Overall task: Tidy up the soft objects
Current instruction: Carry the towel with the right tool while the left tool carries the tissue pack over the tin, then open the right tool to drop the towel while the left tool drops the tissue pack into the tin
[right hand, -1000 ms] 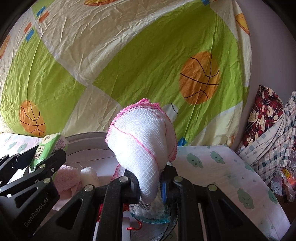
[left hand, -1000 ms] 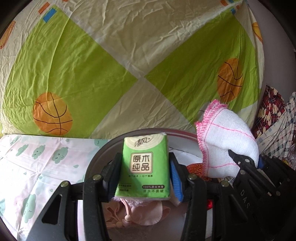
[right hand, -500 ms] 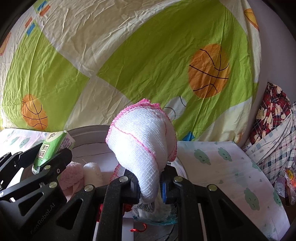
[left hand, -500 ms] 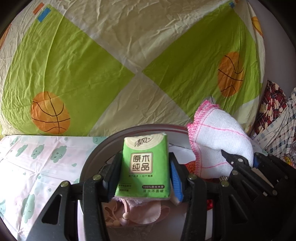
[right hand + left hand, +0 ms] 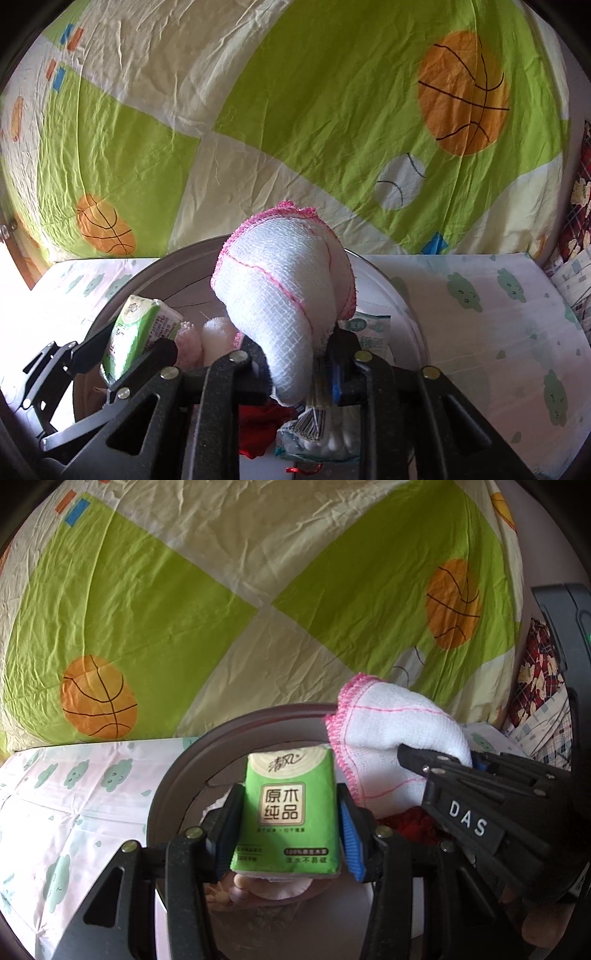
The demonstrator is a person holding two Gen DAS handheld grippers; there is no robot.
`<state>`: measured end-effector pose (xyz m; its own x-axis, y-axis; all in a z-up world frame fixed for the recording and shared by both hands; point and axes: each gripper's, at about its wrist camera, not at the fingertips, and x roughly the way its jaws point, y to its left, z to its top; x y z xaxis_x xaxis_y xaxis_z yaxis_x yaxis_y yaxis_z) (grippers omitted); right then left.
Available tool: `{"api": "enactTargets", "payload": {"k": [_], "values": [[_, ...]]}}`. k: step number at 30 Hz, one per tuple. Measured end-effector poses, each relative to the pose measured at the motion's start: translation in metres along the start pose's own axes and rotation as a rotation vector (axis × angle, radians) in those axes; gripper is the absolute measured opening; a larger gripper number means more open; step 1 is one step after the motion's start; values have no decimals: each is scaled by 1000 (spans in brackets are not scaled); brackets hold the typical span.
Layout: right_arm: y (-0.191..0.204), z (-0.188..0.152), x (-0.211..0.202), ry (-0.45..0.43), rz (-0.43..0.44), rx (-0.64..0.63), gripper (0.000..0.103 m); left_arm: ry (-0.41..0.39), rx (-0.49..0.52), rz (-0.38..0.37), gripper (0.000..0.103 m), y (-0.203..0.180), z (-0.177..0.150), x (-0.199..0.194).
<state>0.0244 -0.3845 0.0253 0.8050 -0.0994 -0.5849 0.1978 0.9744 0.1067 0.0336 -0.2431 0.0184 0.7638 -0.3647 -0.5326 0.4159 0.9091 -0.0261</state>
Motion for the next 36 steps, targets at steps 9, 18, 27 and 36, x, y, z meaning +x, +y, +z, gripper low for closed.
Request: {"api": "enactTargets", "payload": {"k": [9, 18, 27, 36], "values": [[7, 4, -9, -21, 6, -20, 78, 0, 18, -7, 47, -5, -3, -2], [0, 14, -49, -182, -13, 78, 84, 18, -16, -5, 71, 0, 1, 2], [8, 8, -52, -188, -59, 33, 84, -54, 14, 40, 103, -5, 1, -13], [12, 2, -56, -203, -68, 26, 85, -117, -17, 96, 103, 10, -4, -30]]}}
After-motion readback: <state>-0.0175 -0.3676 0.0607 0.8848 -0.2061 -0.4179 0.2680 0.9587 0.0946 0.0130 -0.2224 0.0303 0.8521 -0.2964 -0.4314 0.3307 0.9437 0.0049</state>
